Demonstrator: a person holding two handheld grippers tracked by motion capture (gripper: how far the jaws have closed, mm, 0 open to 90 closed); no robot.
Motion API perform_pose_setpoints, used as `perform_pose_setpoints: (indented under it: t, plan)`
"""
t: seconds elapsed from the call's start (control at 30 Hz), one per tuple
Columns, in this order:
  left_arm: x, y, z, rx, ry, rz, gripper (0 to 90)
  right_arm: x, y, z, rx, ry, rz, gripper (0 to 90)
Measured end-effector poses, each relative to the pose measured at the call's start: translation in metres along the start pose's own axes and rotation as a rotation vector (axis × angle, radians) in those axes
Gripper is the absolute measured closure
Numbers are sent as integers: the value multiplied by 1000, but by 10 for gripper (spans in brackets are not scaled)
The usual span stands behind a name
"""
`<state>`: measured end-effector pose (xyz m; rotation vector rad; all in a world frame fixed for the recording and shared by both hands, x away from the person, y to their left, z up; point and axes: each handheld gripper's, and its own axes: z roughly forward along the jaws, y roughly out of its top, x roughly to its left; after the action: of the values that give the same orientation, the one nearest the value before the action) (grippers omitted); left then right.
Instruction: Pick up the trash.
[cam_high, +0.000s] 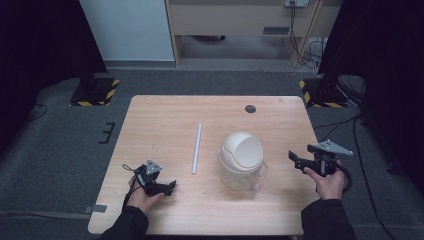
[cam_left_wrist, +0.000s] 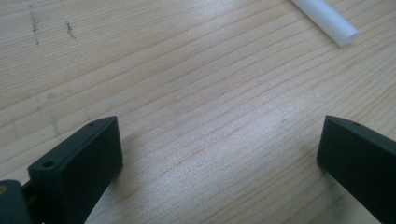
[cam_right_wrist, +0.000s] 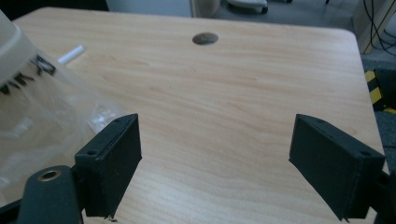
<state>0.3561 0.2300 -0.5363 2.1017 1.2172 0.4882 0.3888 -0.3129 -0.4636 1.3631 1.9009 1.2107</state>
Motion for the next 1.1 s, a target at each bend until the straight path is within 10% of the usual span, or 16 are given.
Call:
perform_pose_setpoints:
  t: [1.1]
  plan:
    - [0,0,0,0,-1,1,0,43,59,-21,-155,103,-64,153]
